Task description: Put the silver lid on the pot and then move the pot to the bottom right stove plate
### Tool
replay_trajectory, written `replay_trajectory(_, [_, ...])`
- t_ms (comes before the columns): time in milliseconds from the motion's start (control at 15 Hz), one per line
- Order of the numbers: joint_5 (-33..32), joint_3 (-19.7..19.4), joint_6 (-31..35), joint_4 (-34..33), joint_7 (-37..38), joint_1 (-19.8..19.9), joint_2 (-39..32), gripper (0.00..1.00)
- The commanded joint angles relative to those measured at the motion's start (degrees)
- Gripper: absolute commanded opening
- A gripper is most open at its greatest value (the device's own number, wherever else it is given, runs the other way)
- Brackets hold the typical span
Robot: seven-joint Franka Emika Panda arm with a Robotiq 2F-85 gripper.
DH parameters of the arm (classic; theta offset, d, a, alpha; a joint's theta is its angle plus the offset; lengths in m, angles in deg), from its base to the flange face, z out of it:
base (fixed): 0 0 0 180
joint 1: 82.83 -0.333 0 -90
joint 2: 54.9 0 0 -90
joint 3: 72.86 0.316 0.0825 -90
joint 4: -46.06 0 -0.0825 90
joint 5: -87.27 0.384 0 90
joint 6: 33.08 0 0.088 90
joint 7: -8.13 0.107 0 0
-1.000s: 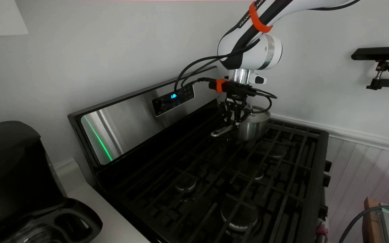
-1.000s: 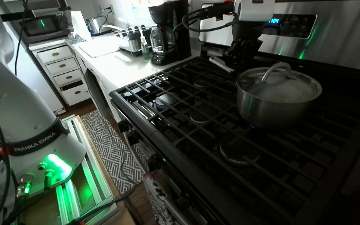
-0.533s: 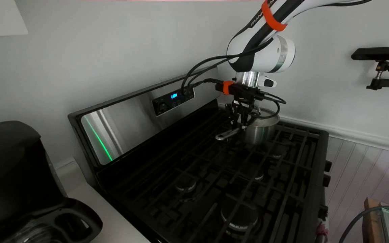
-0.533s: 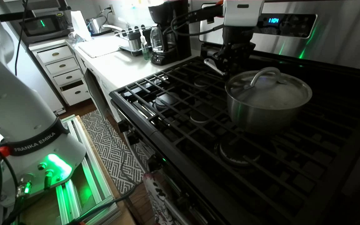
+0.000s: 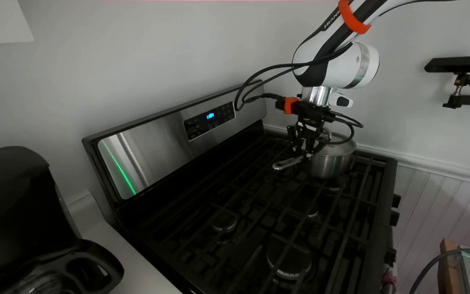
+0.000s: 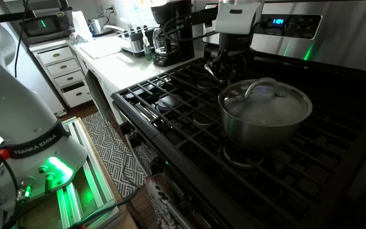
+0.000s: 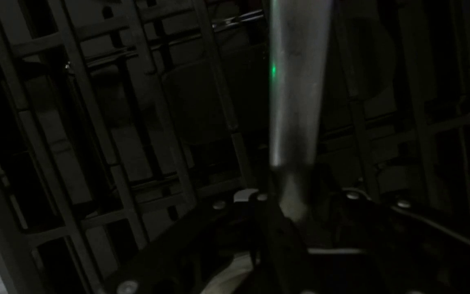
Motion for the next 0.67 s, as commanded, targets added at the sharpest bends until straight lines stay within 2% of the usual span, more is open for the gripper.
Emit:
replay_trajectory(0, [0.59,-0.30,0.51,3.93,0.89,1.07,4.07,0.07])
replay_trajectory(600, [0.18,-0.19,2.57,9.19,0.06,1.83,8.19,0.07])
